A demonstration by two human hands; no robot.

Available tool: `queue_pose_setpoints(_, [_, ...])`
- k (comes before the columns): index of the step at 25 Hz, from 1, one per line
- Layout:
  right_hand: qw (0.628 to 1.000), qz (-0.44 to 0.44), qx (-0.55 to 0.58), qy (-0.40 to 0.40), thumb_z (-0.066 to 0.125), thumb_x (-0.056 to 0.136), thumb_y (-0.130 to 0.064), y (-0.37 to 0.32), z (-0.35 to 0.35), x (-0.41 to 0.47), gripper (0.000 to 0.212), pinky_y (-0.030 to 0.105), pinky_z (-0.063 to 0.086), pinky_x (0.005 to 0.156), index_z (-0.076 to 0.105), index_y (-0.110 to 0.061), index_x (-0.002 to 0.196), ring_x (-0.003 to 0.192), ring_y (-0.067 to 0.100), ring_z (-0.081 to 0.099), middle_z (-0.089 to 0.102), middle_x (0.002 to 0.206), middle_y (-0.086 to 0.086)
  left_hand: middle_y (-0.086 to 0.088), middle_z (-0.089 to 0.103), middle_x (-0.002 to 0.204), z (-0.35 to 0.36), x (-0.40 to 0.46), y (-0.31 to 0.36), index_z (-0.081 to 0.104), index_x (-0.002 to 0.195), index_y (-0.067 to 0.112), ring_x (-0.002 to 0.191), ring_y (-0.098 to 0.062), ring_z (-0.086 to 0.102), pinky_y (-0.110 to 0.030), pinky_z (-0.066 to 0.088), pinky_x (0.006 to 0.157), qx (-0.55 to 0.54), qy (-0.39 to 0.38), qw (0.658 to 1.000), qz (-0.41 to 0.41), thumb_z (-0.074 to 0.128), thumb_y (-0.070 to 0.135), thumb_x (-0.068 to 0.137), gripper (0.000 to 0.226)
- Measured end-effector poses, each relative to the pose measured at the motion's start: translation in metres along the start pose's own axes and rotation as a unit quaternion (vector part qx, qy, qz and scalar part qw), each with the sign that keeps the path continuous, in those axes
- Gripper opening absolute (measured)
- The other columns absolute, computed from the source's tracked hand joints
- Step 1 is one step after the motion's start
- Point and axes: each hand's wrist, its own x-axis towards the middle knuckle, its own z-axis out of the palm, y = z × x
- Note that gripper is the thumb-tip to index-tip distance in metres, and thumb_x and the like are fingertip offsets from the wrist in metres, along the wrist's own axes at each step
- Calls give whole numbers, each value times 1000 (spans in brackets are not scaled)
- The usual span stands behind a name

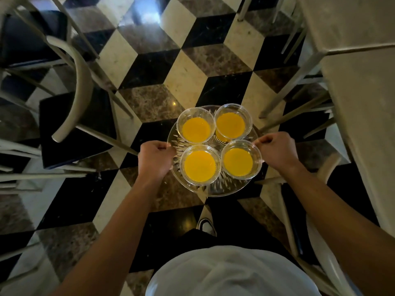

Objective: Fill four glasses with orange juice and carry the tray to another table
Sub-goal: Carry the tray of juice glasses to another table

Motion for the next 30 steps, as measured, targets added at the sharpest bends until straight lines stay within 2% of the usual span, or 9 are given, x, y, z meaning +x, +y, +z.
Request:
queue_pose_setpoints(3, [1000,-4,2,-9,77,84,-19,-15,-2,39,20,1,39,38,76,-29,66,57,-13,65,69,59,-26,1,74,63,7,27,25,75,57,42,69,-28,76,-55,66,75,-4,10,1000,-16,72,16,89,41])
queue_pose_setpoints(7, [999,-12,10,-28,73,86,-13,-40,-10,91,14,2,41,41,80,-21,77,54,-8,67,70,58,-22,3,76,64,17,61,59,76,62,23,71,-26,77,-52,67,75,0,37,999,-32,73,17,92,31])
queue_pose_setpoints(9, [999,-17,11,-30,72,87,-12,-52,-14,116,14,3,42,42,80,-19,78,55,-7,68,72,61,-15,2,76,65,21,77,77,75,60,24,71,-26,78,-52,67,74,-2,43,998,-38,73,16,93,34])
queue_pose_setpoints(12, [999,-16,8,-30,72,89,-13,-69,-21,155,13,3,40,40,79,-19,80,52,-8,66,71,62,-16,-2,76,65,29,107,105,76,60,27,72,-30,78,-53,67,73,2,45,998,-42,72,17,93,35])
queue_pose_setpoints(16, [1000,-17,4,-18,72,89,-14,-85,-30,198,18,3,39,38,76,-21,74,50,-8,66,68,54,-18,1,76,63,40,146,139,75,64,24,66,-25,78,-41,63,55,20,39,998,-36,73,25,90,27])
queue_pose_setpoints(17, [1000,-14,6,-14,72,90,-13,-88,-33,209,18,4,40,38,77,-20,74,50,-7,66,70,56,-15,3,76,63,44,156,147,75,63,26,65,-23,78,-39,64,57,14,34,999,-32,74,24,90,27])
queue_pose_setpoints(21, [1000,2,6,3,72,90,-13,-104,-40,252,18,5,41,39,77,-20,75,49,-7,66,70,59,-15,1,76,63,57,195,181,78,66,35,66,-23,78,-47,68,70,5,4,1000,-15,73,21,88,27])
queue_pose_setpoints(25, [1000,16,12,9,72,91,-14,-122,-47,288,22,5,42,39,75,-23,71,49,-5,67,69,53,-18,-2,77,65,68,240,210,78,71,18,66,-27,77,-53,67,72,17,-18,1000,7,74,15,87,16])
queue_pose_setpoints(30, [999,29,-3,39,74,90,-22,-152,-50,338,23,19,54,50,72,-30,68,57,2,70,73,65,-9,-9,78,73,76,306,256,78,77,17,76,-36,78,-56,66,74,42,-50,997,30,72,11,94,18])
